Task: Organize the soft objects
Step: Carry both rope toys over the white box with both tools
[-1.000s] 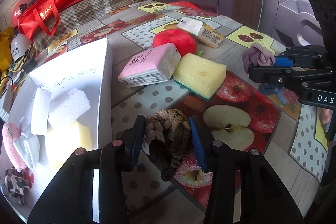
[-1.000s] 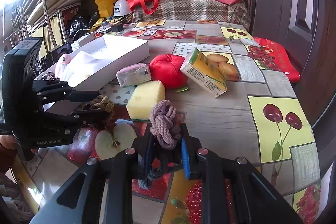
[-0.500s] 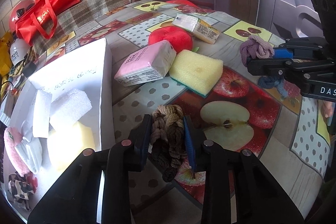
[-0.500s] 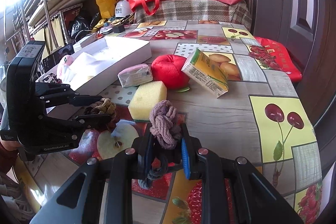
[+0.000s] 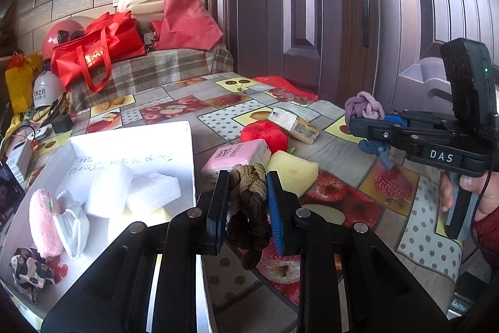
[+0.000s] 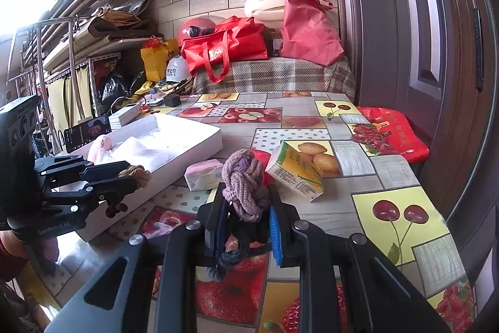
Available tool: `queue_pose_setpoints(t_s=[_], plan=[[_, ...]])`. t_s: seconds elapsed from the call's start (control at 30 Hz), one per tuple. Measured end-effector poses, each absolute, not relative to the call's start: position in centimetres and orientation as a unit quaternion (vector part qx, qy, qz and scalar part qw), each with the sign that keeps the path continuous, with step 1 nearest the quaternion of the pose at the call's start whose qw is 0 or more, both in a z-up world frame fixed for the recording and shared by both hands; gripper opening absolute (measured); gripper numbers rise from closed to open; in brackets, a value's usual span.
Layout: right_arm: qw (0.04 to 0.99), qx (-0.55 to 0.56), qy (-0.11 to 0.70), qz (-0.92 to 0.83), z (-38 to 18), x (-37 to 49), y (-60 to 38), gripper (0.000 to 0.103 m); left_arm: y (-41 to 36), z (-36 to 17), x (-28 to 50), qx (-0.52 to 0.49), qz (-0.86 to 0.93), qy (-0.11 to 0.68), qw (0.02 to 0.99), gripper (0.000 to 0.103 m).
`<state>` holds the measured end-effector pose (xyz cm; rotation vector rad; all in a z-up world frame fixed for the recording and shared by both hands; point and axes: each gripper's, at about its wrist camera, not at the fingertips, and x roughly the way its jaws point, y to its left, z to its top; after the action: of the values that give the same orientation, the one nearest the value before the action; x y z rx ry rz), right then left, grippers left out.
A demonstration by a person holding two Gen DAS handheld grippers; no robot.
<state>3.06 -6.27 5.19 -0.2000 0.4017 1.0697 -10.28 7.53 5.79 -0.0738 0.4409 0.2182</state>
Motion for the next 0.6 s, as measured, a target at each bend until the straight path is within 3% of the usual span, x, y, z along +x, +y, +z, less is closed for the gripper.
queue_pose_setpoints(t_s=[0.3, 0.6], plan=[[0.837, -0.087, 0.191, 0.505, 5.2, 2.9, -6.5, 0.023, 7.4, 6.1, -11.0, -0.062, 0.073, 0.211, 0.973, 0.022], [0.851, -0.057, 0.146, 0.501, 5.8, 1.6, -7.1, 0.023, 6.8, 7.7, -14.3, -0.021, 0.131, 0.127, 0.983, 0.023]])
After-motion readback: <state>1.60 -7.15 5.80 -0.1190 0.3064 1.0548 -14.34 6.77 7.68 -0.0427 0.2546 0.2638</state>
